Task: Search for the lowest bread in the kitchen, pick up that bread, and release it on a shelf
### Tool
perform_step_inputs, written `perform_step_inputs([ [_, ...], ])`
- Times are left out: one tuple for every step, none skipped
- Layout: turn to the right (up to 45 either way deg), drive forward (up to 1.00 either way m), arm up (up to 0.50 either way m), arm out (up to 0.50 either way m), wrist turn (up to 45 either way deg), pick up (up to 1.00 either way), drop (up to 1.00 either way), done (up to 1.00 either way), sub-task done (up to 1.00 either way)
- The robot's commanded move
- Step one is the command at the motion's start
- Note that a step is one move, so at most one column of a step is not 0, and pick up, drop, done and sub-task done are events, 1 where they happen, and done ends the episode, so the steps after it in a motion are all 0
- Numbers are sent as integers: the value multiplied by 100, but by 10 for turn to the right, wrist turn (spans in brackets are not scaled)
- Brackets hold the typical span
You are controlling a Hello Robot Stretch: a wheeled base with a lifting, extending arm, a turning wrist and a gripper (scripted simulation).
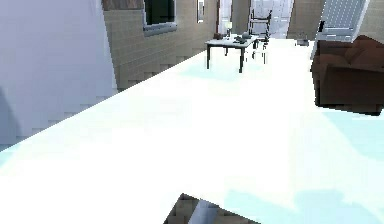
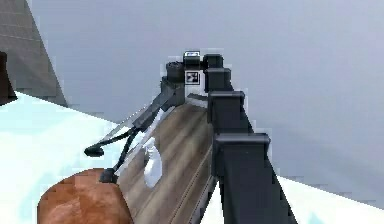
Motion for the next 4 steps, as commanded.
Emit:
perform_step_inputs([
  [0, 0, 0, 0, 450, 0, 0, 0, 0],
  [0, 0, 0, 0, 450, 0, 0, 0, 0],
  [0, 0, 0, 0, 120, 0, 0, 0, 0],
  [0, 0, -10, 0, 0, 0, 0, 0, 0],
])
